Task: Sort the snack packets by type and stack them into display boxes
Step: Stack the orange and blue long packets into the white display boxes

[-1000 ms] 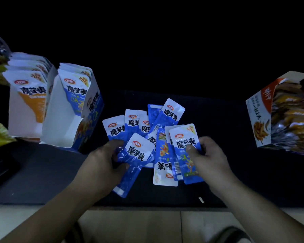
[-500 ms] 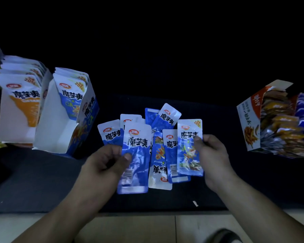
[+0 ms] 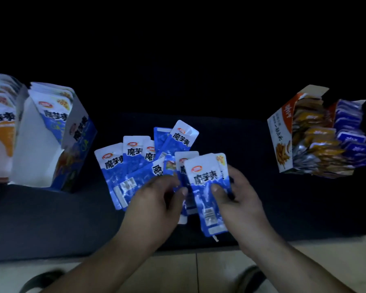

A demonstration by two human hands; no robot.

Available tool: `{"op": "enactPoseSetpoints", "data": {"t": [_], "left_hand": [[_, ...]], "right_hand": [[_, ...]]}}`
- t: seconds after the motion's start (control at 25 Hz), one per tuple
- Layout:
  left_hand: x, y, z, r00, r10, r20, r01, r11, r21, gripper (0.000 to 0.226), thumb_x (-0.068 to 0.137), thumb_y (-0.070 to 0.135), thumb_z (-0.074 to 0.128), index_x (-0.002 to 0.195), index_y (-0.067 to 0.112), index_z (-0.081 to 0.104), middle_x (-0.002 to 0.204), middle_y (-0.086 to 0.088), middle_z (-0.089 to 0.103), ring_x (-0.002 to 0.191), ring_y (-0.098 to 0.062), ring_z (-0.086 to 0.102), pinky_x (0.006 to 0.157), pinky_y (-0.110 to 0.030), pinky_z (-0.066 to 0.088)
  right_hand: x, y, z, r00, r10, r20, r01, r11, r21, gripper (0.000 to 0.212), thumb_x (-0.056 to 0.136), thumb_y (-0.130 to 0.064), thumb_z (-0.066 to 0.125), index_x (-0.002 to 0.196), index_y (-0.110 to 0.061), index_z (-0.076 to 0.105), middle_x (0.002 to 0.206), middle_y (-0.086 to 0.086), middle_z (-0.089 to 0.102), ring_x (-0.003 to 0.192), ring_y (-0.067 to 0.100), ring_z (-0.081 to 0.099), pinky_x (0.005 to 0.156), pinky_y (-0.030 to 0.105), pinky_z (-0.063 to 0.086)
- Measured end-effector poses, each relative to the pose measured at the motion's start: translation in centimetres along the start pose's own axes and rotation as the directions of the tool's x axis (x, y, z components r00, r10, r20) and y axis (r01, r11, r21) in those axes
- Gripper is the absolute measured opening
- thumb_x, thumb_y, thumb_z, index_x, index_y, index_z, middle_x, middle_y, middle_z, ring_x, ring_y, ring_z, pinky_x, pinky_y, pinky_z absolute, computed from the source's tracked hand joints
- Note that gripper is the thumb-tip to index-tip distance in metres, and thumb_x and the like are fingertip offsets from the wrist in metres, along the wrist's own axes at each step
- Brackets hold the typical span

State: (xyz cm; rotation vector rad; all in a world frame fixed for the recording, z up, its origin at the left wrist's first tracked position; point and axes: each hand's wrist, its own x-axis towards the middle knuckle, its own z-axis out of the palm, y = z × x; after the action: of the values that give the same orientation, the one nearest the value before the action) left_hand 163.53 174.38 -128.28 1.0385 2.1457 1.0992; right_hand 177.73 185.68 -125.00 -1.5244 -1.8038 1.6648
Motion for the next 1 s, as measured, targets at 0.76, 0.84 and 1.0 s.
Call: {"op": "enactPoseSetpoints", "data": {"t": [0.76, 0.84, 1.0], "left_hand": [[0.1, 3.7, 2.9, 0.928, -0.344, 0.142, 0.371, 0.825, -0.426, 0.012, 0.087, 0.021, 0.08, 0.084, 0.017, 0.07, 0.08, -0.009, 0.073, 0.071, -0.023, 0.068, 0.068, -0.031, 0.056], [0.5, 3.3, 1.3, 0.951, -0.3, 0.075, 0.299, 0.833, -0.466, 0.011, 0.092, 0.017, 0.075, 0.083, 0.015, 0.069, 0.081, -0.013, 0.071, 0.069, -0.027, 0.065, 0.068, -0.036, 0.055], [0.3, 2.4, 0.9, 0.977, -0.213, 0.008, 0.198, 0.894, -0.403, 0.012, 0.097, 0.015, 0.067, 0.086, 0.015, 0.062, 0.081, 0.0, 0.07, 0.057, -0.024, 0.058, 0.054, -0.036, 0.05]], "right_hand": [[0.0, 1.8, -2.3, 0.999, 0.038, -0.02, -0.035, 0.99, 0.137, 0.043, 0.105, -0.013, 0.051, 0.123, -0.05, 0.061, 0.109, -0.017, 0.075, 0.096, 0.008, 0.074, 0.081, 0.038, 0.063], [0.2, 1.6, -2.3, 0.996, 0.059, -0.063, -0.049, 0.988, 0.145, 0.045, 0.107, -0.013, 0.048, 0.124, -0.054, 0.059, 0.105, -0.021, 0.075, 0.091, 0.005, 0.074, 0.076, 0.034, 0.063], [0.0, 1.3, -2.0, 0.999, 0.038, -0.032, -0.032, 0.986, 0.163, 0.069, 0.105, -0.006, 0.051, 0.144, -0.062, 0.038, 0.105, -0.014, 0.077, 0.101, 0.023, 0.073, 0.087, 0.048, 0.061]]}}
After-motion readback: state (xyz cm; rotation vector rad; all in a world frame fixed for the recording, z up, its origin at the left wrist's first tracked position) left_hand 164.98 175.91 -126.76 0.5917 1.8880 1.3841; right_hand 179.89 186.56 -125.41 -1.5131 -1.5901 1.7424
